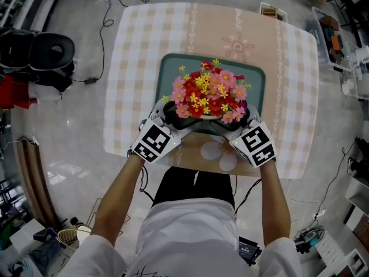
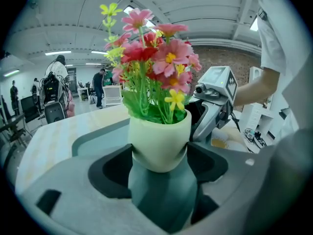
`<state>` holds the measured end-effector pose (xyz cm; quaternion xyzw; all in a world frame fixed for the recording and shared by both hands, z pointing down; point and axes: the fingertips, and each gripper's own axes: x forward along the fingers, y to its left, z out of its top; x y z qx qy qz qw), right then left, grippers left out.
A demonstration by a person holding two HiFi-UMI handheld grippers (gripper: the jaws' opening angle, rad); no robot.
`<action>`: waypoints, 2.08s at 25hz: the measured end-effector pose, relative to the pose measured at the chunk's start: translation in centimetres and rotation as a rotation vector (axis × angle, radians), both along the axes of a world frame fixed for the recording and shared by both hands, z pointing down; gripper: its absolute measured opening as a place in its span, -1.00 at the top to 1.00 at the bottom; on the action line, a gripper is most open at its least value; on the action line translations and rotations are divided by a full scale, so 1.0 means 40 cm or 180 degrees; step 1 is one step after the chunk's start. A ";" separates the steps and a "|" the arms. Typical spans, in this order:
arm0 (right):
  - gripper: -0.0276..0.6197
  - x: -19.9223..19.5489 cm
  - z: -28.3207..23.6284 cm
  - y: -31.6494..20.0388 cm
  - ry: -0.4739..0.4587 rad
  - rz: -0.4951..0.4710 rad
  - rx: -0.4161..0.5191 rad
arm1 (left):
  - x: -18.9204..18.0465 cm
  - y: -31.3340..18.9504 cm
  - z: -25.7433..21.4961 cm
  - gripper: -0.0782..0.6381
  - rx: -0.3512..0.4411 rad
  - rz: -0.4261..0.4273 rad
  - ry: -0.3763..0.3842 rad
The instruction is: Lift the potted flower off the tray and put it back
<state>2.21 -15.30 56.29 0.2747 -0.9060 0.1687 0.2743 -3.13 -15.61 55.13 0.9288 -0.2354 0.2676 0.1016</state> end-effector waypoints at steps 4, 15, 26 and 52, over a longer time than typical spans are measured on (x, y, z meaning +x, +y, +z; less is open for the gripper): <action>-0.20 0.001 -0.015 0.002 -0.0034 0.0002 0.0012 | 0.000 0.003 -0.013 -0.19 -0.0030 -0.0032 0.0059; -0.20 -0.003 -0.070 0.016 -0.0097 0.0042 0.0014 | -0.003 0.014 -0.070 -0.19 0.0012 0.0011 0.0054; -0.20 -0.008 -0.143 0.049 -0.0109 0.0092 0.0039 | -0.009 0.045 -0.144 -0.19 0.0033 0.0057 0.0069; -0.19 -0.045 -0.308 0.132 -0.0112 0.0018 0.0219 | -0.045 0.133 -0.305 -0.19 0.0155 -0.0039 0.0108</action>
